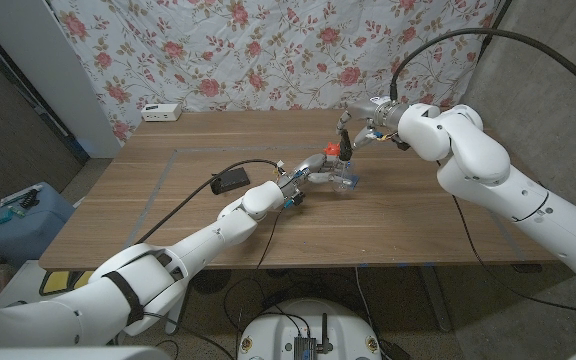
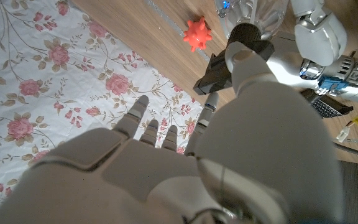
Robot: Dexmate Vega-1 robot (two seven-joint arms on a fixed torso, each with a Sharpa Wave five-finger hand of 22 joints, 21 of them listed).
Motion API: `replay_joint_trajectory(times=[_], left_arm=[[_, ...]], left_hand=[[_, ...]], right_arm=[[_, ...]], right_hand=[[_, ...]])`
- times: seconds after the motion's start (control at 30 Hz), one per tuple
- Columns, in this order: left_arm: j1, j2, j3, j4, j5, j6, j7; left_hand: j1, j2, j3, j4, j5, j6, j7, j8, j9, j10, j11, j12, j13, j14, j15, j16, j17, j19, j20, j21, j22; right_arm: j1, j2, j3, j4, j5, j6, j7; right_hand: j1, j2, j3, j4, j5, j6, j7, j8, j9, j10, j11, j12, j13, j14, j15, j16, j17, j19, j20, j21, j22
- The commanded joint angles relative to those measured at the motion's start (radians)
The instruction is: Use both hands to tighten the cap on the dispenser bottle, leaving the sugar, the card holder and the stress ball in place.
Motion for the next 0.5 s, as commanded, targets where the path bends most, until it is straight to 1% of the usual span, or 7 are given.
replay_joint_trajectory(times=[0.03, 0.3, 0.5], left_arm=[[-0.003, -0.004, 0.003, 0.007, 0.001, -0.005, -0.002], [-0.001, -0.003, 0.004, 0.005, 0.005, -0.009, 0.001], [0.001, 0.000, 0.004, 0.001, 0.007, -0.009, 0.004]], left_hand=[[-0.047, 0.103, 0.058, 0.051, -0.002, 0.102, -0.026, 0.003, 0.002, 0.009, -0.001, 0.005, 0.002, 0.008, -0.082, 0.004, 0.003, -0.003, -0.082, 0.000, 0.002], [-0.046, 0.102, 0.058, 0.050, -0.002, 0.103, -0.027, 0.003, 0.002, 0.010, 0.001, 0.005, 0.002, 0.008, -0.083, 0.004, 0.004, -0.003, -0.083, 0.000, 0.002], [-0.046, 0.102, 0.058, 0.050, -0.002, 0.103, -0.028, 0.003, 0.003, 0.011, 0.003, 0.005, 0.003, 0.009, -0.082, 0.005, 0.004, -0.002, -0.082, 0.000, 0.002]], right_arm=[[0.033, 0.005, -0.036, -0.001, -0.020, -0.047, 0.073], [0.057, 0.017, -0.053, 0.003, -0.034, -0.074, 0.121], [0.072, 0.027, -0.064, 0.008, -0.039, -0.085, 0.142]], right_hand=[[-0.002, 0.000, -0.001, 0.007, 0.007, 0.009, 0.002, 0.007, 0.003, -0.014, 0.007, 0.004, 0.002, -0.011, 0.007, 0.003, 0.004, -0.007, 0.002, 0.005, 0.002], [-0.008, -0.003, -0.006, 0.012, 0.008, 0.003, 0.002, 0.004, 0.002, -0.021, 0.015, 0.004, 0.002, -0.018, 0.013, 0.003, 0.005, -0.008, 0.003, 0.005, 0.002], [-0.014, -0.005, -0.011, 0.015, 0.008, -0.004, 0.002, 0.000, 0.001, -0.024, 0.028, 0.005, 0.002, -0.019, 0.014, 0.005, 0.005, -0.009, 0.005, 0.005, 0.002]])
